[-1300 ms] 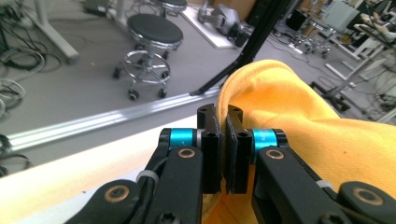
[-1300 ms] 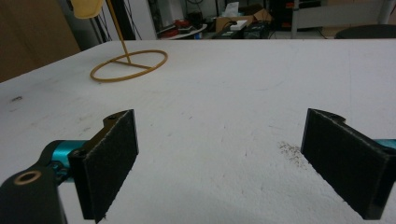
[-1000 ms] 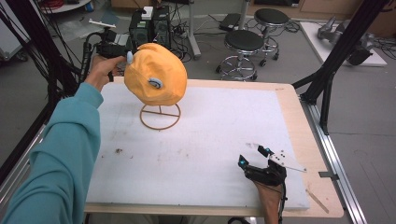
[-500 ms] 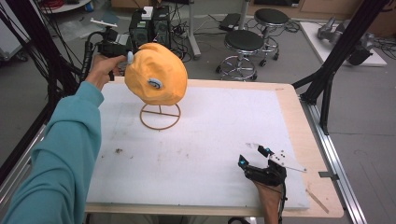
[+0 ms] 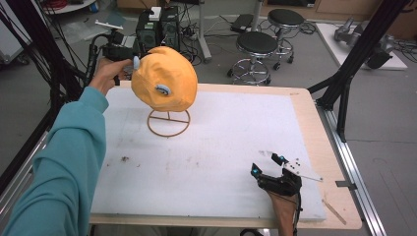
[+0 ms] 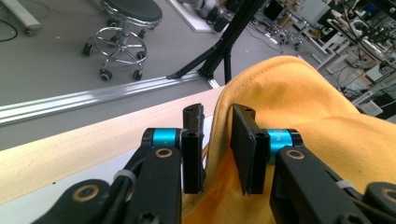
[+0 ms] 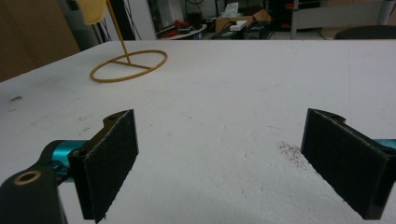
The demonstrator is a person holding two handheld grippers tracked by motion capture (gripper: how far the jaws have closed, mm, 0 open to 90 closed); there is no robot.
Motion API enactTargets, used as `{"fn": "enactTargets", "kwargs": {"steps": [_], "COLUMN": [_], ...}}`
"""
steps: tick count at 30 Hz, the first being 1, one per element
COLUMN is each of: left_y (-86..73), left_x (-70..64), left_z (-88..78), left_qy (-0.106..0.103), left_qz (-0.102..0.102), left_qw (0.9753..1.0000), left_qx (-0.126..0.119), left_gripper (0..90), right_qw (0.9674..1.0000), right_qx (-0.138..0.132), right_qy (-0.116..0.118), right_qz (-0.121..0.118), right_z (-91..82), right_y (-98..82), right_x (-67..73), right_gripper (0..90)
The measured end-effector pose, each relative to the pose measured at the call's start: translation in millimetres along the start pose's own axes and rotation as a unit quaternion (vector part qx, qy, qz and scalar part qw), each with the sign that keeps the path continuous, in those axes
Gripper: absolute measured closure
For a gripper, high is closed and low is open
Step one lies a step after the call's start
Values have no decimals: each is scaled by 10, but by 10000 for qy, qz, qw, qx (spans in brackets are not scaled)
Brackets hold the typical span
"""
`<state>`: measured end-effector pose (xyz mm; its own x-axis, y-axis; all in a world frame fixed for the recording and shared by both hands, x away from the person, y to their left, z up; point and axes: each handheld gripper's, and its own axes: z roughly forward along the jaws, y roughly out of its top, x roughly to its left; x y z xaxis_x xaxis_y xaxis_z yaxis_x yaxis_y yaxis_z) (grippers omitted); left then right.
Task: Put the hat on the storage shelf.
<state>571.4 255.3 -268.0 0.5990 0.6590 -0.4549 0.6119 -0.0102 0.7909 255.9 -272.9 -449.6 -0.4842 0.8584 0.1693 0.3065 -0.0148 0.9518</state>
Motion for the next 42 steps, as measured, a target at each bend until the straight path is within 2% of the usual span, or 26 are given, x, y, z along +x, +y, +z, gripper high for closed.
{"fn": "enactTargets", "kwargs": {"steps": [3,10,15,16,17,18,19,21,22,23,24,26,28,29,30,31,33,34,35,36,37,38,39,40,42], "left_y": [-12,-20,-31,-43,-43,-61,-61,-83,-114,-114,-136,-161,-206,-206,-266,-266,-346,-438,-438,-528,-528,-611,-611,-684,-718], "left_x": [15,63,69,63,63,62,62,62,41,41,17,-25,-84,-84,-138,-138,-207,-289,-289,-360,-360,-420,-420,-461,-483], "left_z": [0,-56,-101,-150,-150,-232,-232,-351,-511,-511,-632,-748,-847,-847,-928,-928,-992,-1041,-1041,-1079,-1079,-1119,-1119,-1159,-1170], "left_qy": [-19,-89,-147,-176,-176,-148,-148,-36,112,112,197,264,345,345,330,330,356,393,393,372,372,316,316,317,347], "left_qz": [-15,-99,-77,-37,-37,-27,-27,2,104,104,196,311,503,503,604,604,782,986,986,1119,1119,1149,1149,1284,1327], "left_qw": [10000,9999,9997,9994,9994,9989,9989,9982,9964,9964,9948,9935,9909,9909,9890,9890,9868,9844,9844,9825,9825,9807,9807,9792,9785], "left_qx": [-18,-110,-186,-286,-286,-434,-434,-607,-837,-837,-976,-1064,-1199,-1199,-1310,-1310,-1373,-1403,-1403,-1439,-1439,-1550,-1550,-1540,-1541], "left_gripper": [714,561,526,518,508,493,480,430,415,408,401,385,350,351,346,342,340,338,335,334,331,322,321,308,298], "right_qw": [10000,10000,10000,10000,10000,10000,10000,10000,10000,10000,10000,10000,10000,10000,10000,10000,9999,9999,9999,9999,9999,9999,9999,9999,9999], "right_qx": [3,4,-4,5,0,-2,-2,-17,-23,-23,-58,-54,-60,-49,-37,-37,-63,-66,-66,-63,-63,-54,-61,-52,-58], "right_qy": [4,0,0,7,9,9,9,17,23,23,16,19,59,70,62,62,87,90,90,99,99,105,103,102,105], "right_qz": [17,0,-3,-8,7,-6,-6,-36,-10,-10,-3,1,15,1,3,3,11,7,7,-11,-11,-40,-37,-28,-11], "right_z": [-1,0,2,2,4,4,4,-1,-7,-7,-8,-6,-3,-1,-2,-2,-4,-4,-4,-1,-1,1,1,0,0], "right_y": [0,0,-1,0,0,0,0,-1,-2,-2,-3,-1,1,1,0,0,0,-1,-1,0,0,1,1,1,1], "right_x": [1,0,1,-1,1,0,0,2,8,8,3,-1,3,5,9,9,9,9,9,8,8,8,8,8,8], "right_gripper": [98,98,98,98,98,98,98,98,98,98,98,98,98,98,98,98,98,98,98,98,98,98,98,98,98]}}
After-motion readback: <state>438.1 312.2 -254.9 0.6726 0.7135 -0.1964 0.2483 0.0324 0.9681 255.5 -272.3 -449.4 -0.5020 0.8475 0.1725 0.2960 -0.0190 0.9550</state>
